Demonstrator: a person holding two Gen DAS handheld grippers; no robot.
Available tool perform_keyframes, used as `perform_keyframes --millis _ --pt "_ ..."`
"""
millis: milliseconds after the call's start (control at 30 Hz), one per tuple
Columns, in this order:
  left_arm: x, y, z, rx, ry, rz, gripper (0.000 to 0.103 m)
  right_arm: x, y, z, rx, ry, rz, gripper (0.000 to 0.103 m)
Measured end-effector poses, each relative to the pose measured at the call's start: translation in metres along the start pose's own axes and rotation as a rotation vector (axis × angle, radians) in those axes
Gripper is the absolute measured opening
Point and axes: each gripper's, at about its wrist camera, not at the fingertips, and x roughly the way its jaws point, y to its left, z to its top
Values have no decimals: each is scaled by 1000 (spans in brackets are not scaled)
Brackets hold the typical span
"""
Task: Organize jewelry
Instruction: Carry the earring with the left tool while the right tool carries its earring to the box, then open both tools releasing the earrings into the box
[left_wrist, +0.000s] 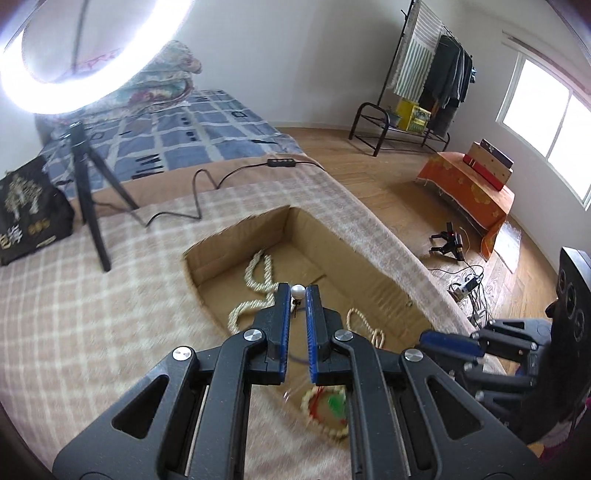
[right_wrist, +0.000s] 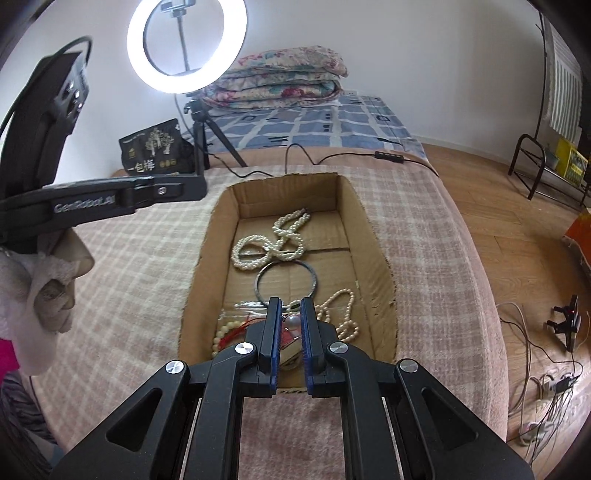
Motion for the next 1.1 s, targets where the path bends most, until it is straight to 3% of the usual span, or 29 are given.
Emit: perform_keyframes --millis 433,1033,1100 --pt "47 -25 23 42 36 -4 6 18 -16 -1 28 36 -24 8" --pt "43 -27 31 55 15 29 6 19 -11 2 12 37 -23 9" --pt "41 -27 31 65 10 36 8 19 -9 3 5 36 -25 15"
